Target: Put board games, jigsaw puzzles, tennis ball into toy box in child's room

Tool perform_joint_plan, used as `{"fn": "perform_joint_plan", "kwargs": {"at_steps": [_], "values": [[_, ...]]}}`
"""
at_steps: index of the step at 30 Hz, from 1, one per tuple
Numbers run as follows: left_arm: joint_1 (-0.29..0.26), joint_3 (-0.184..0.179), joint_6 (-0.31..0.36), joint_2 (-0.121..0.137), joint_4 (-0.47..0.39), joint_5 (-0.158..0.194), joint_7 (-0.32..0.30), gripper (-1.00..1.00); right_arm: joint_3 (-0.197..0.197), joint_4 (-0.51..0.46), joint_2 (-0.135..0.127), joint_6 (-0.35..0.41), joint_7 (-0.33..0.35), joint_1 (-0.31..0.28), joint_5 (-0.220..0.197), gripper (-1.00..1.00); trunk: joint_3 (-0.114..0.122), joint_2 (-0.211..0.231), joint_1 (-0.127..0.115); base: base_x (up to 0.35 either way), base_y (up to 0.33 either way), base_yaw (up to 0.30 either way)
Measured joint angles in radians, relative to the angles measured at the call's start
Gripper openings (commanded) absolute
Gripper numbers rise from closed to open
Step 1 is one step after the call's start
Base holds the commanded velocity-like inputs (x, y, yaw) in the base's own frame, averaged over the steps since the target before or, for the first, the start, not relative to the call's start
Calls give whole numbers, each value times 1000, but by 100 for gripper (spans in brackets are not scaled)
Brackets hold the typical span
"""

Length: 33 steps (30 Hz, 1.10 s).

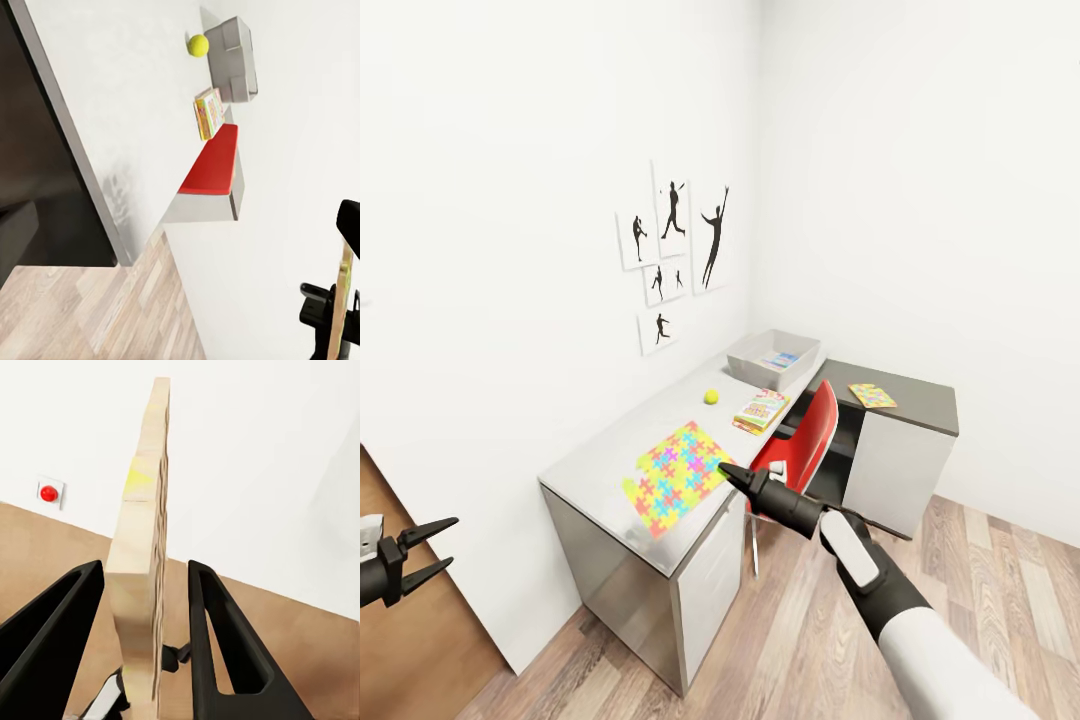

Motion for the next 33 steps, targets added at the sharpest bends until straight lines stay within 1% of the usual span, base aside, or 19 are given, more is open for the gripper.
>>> {"fn": "perform_joint_plan", "kwargs": {"at_steps": [1, 3, 5, 10, 17, 22, 33], "values": [[0, 0, 0, 0, 0, 0, 0, 100, 0, -4, -3, 11, 0, 0, 0, -100, 0, 0, 0, 0, 0, 0], [0, 0, 0, 0, 0, 0, 0, 100, -1, -18, -8, 57, 3, 0, -1, -100, 0, 0, 0, 0, 0, 0], [0, 0, 0, 0, 0, 0, 0, 100, -2, -25, -10, 75, 5, 8, 0, -100, 0, 0, 0, 0, 0, 0], [0, 0, 0, 0, 0, 0, 0, 100, -6, -38, -12, 90, 21, 40, -2, -100, 0, 0, 0, 0, 0, 0], [0, -1, 0, 0, 0, 0, -1, 100, -19, -46, -11, 91, 44, 48, -3, -100, 0, 0, 0, 0, 0, -9], [0, -2, 0, 0, 0, 4, -2, 100, -20, -48, -11, 90, 49, 49, -1, -100, -1, 0, 0, 0, 0, -184], [0, 0, 0, 0, 0, 4, -3, 100, -21, -48, -11, 89, 52, 48, -1, -100, -6, 0, 0, 13, -12, -255]]}}
